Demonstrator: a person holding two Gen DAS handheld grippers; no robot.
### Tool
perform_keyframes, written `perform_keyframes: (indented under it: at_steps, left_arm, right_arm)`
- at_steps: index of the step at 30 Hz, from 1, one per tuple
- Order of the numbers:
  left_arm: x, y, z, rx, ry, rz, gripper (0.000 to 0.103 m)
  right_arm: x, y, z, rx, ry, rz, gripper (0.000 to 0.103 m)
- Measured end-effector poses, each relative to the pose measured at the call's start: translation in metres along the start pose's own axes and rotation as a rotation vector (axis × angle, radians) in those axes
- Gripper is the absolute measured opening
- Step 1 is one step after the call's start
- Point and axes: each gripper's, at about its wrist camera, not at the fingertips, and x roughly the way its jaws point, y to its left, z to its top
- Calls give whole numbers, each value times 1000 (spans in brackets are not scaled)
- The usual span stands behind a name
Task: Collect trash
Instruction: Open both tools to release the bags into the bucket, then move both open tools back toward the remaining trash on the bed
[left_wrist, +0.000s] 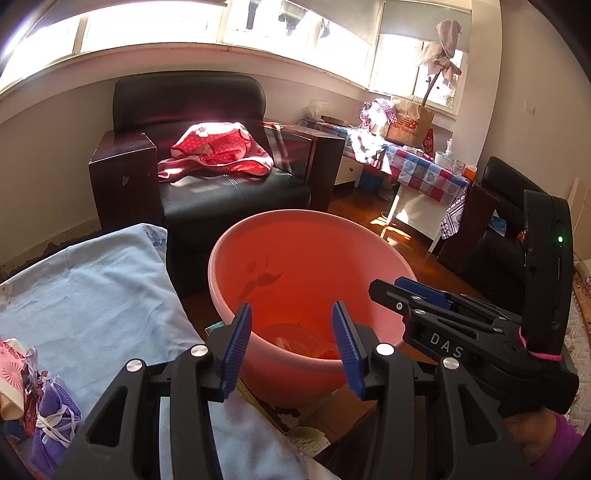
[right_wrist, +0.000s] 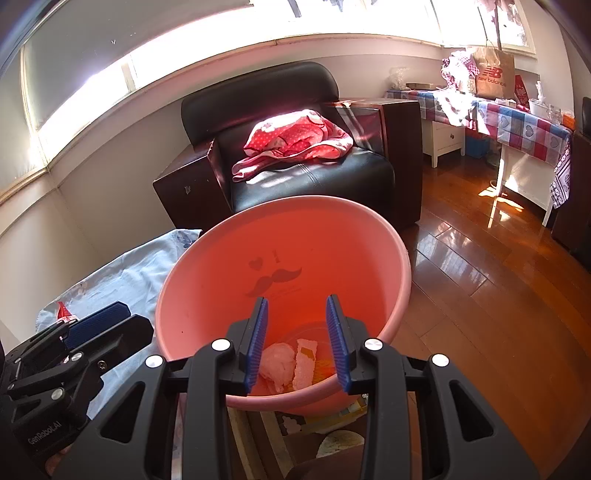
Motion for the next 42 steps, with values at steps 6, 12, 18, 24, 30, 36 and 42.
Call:
perform_keyframes:
  at_steps: [6,12,18,24,30,36,42]
  left_arm:
    - [-21,2,2,-10,-42,2,50]
    - [-49,7,5,-30,-93,4,54]
    - [-78,17,3,-52,-129,38,56]
    - [-106,31,-3,-77,-148,104,57]
    - [-134,49,-15,-99,-169,160,58]
    - [-155,64,-39,-88,-179,218,61]
    - [-177,86,-64,-93,-184,286,61]
  right_arm:
    - [-13,6,2,-14,-19,-10,42]
    - [-34,19,3,-41,-53,-8,45]
    - [-60,40,2,-79,-94,4,45]
    - [-83,65,-3,-118,-138,17,45]
    - [-95,95,-15,-168,-151,82,45]
    - [-99,124,-29,-224,-149,148,45]
    - [-91,149,-40,-265,-121,184,45]
